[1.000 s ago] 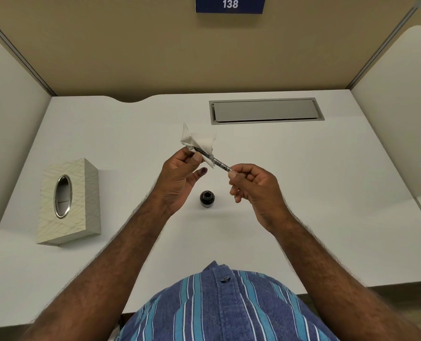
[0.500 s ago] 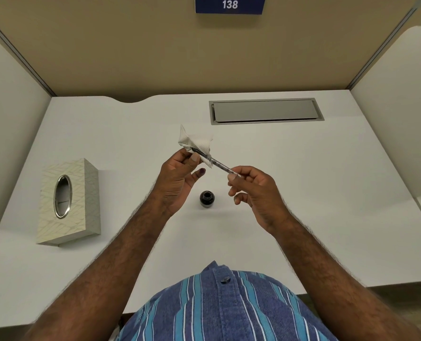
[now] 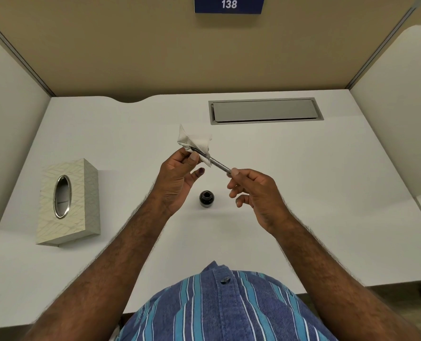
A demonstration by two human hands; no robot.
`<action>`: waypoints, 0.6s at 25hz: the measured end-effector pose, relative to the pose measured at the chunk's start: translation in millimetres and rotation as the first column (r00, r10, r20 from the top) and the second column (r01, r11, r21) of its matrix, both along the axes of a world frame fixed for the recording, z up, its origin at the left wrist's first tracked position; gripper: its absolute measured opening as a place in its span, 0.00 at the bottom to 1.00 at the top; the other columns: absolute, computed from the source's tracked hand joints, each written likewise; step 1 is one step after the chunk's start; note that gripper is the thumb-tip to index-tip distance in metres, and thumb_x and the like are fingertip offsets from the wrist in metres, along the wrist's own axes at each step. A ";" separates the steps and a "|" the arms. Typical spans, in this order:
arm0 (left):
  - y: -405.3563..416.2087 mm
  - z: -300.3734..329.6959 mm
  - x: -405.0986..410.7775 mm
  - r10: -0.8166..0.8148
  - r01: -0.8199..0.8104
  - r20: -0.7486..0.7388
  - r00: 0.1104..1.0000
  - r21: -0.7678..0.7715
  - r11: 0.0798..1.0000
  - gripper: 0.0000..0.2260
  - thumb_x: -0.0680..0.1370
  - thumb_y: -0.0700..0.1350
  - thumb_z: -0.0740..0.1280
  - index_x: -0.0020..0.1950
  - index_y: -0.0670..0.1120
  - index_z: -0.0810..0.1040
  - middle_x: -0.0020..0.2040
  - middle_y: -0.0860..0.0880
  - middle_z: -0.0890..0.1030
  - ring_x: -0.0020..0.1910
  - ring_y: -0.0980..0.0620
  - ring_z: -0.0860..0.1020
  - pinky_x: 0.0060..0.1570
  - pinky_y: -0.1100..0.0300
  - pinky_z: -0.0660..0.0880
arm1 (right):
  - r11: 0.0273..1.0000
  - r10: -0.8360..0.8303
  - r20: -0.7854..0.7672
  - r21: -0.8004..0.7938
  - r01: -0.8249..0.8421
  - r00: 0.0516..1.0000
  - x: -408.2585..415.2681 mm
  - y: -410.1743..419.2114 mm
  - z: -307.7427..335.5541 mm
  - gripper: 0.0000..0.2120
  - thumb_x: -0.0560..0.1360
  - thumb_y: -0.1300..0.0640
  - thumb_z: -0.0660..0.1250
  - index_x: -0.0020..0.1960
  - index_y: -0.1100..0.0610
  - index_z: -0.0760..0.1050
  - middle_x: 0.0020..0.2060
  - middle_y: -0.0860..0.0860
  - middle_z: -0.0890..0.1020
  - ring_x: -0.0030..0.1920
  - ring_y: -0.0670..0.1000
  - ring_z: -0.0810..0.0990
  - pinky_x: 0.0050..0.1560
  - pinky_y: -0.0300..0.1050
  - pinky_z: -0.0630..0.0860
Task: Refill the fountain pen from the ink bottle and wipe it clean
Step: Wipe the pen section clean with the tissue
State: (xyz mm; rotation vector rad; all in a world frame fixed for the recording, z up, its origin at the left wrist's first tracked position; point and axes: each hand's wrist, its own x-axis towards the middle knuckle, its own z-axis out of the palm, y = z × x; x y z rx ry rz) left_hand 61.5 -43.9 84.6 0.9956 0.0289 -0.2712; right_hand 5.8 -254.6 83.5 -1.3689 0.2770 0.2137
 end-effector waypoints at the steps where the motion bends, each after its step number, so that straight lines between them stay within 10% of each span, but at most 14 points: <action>1: 0.0 0.1 0.1 0.000 0.000 0.000 1.000 0.001 1.000 0.07 0.81 0.41 0.68 0.58 0.46 0.82 0.57 0.47 0.85 0.55 0.51 0.81 0.51 0.56 0.77 | 1.000 0.000 -0.012 -0.002 0.000 1.000 0.0 0.5 0.5 0.14 0.79 0.46 0.74 0.54 0.57 0.87 0.43 0.54 0.86 0.39 0.53 0.81 0.33 0.45 0.76; 15: 0.6 1.9 1.5 0.011 -0.011 0.002 1.000 0.025 1.000 0.06 0.82 0.41 0.67 0.57 0.44 0.81 0.55 0.47 0.85 0.53 0.51 0.82 0.51 0.56 0.76 | 1.000 -0.016 0.059 -0.001 0.017 0.998 1.6 2.5 1.3 0.10 0.74 0.54 0.78 0.54 0.51 0.84 0.43 0.54 0.85 0.38 0.53 0.82 0.30 0.45 0.75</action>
